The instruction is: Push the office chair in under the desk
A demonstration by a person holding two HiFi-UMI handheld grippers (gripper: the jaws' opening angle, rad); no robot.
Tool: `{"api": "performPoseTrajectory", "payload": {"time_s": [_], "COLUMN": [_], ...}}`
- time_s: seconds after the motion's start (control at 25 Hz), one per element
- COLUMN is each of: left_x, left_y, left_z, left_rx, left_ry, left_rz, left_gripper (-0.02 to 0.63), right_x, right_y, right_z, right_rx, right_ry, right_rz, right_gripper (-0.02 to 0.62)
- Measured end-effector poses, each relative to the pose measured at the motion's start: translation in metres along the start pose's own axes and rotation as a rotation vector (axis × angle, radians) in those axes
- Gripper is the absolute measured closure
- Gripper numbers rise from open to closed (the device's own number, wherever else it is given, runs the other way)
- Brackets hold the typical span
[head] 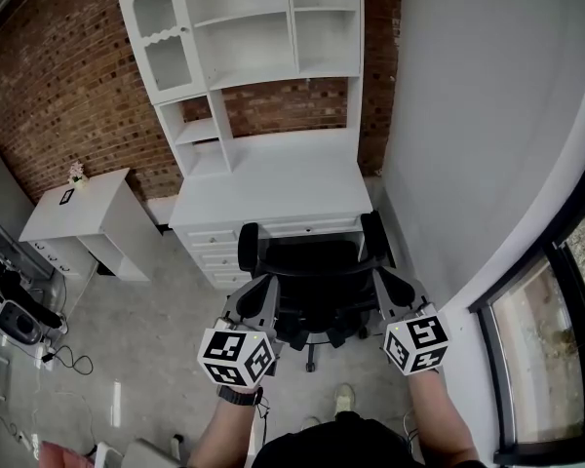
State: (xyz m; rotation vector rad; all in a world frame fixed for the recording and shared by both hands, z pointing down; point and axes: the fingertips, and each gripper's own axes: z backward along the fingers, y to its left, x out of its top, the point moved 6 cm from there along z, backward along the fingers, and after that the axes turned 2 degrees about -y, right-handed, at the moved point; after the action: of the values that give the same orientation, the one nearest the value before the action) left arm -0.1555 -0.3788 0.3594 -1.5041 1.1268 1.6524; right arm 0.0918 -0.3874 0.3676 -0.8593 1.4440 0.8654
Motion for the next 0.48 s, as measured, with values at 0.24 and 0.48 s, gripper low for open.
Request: {"api": "performPoseTrajectory", "payload": {"time_s": [0.24,0.48], "left_x": [-0.0016,-0.0057], "left_y": [0.0007,0.0036], "left_z": [-0.0016,-0.0023], "left_rx": [0.001,0.014], "left_ry": [0.008,0.015], "left_rz": [-0.007,-0.006], "left_gripper": [0.598,0.600], "right_x": [-0.0020,-0.0053], "right_y": [-0.0026,-0.0035], "right_z": [-0.0008,-0.0025], "right_rx": [0.004,0.010], "right_ry": [0.006,0.010], "right_rz": [0.003,0.002], "right_gripper": [0.591,0.591]}}
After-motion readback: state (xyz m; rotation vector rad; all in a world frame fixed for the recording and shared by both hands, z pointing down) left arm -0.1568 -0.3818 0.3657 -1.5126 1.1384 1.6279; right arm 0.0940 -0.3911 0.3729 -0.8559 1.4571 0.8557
